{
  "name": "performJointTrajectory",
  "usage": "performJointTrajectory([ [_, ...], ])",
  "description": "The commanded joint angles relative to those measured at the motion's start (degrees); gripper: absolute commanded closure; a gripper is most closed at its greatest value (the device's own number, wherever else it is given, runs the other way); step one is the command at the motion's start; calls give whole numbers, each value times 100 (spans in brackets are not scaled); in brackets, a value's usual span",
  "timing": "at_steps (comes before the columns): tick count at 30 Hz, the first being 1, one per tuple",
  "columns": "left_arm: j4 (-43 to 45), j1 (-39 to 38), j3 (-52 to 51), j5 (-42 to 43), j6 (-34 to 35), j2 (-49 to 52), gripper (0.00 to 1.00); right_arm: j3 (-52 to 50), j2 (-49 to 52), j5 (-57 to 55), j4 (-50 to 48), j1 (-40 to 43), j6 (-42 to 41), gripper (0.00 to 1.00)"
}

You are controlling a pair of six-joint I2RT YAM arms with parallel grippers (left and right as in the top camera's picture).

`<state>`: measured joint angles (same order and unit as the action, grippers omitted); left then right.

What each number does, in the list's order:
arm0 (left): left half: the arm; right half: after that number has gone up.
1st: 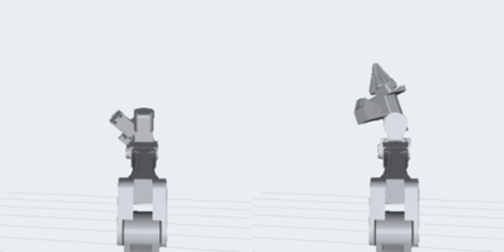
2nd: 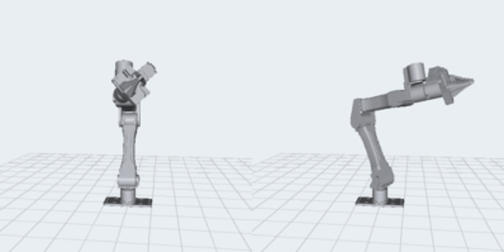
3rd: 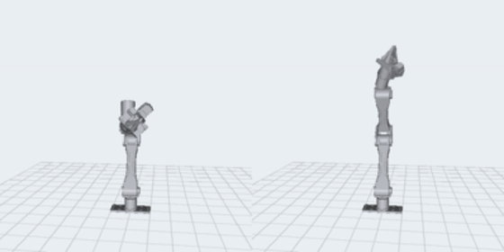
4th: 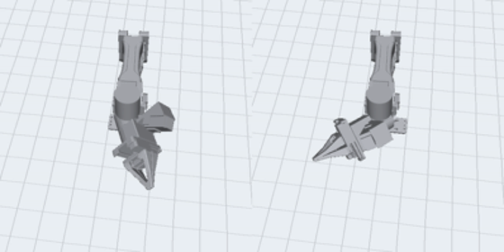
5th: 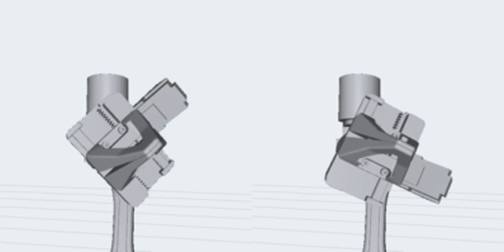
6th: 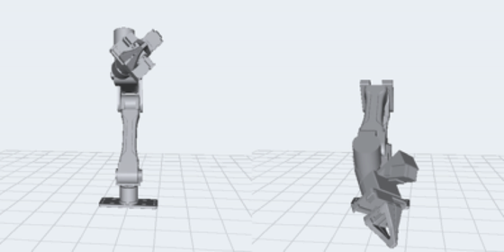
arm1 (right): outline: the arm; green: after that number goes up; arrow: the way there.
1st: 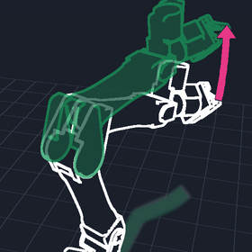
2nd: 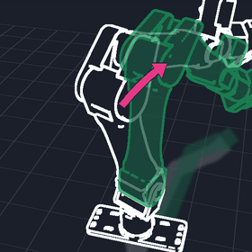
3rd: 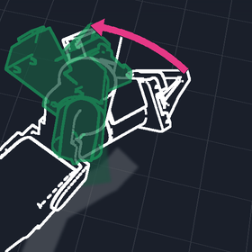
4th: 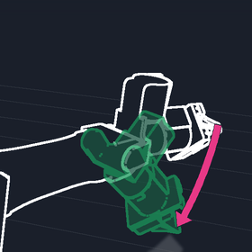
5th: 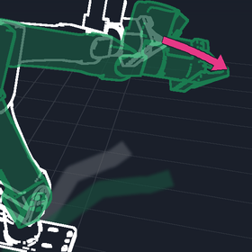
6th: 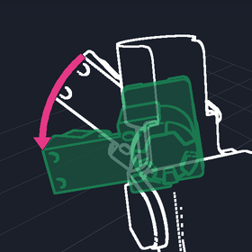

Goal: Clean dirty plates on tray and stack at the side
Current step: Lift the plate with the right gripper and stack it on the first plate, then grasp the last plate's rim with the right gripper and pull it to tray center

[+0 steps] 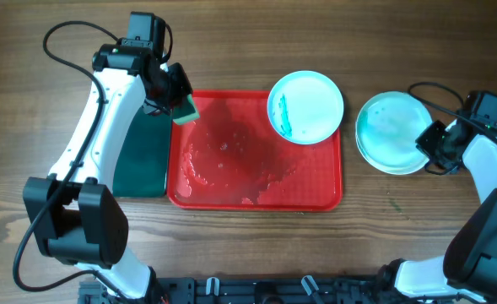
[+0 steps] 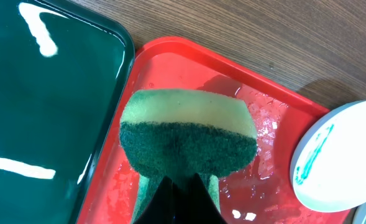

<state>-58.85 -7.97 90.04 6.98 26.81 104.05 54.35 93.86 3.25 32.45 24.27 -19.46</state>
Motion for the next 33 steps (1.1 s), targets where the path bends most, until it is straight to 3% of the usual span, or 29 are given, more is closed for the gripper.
performJointTrajectory([
  [1,35,-17,-22,46,-92,15,96,251,-72,769,214,-4,304,64],
  [5,33,-17,-22,46,-92,15,96,850,-229,1231,793,-387,634,59],
  [7,33,-17,-22,46,-92,15,96,957,-258,1547,804,-981,730,60],
  [11,31,-17,-22,46,-92,15,96,940,-138,1416,376,-2260,424,63],
  [17,33,-17,-22,44,-92,15,96,938,492,876,-424,-3491,273,59],
  [20,28,-17,-22,44,-92,15,96,949,929,876,-632,-3818,105,59],
  [33,26,-17,-22,46,-92,15,96,1099,1353,1637,57,-4454,-498,61],
])
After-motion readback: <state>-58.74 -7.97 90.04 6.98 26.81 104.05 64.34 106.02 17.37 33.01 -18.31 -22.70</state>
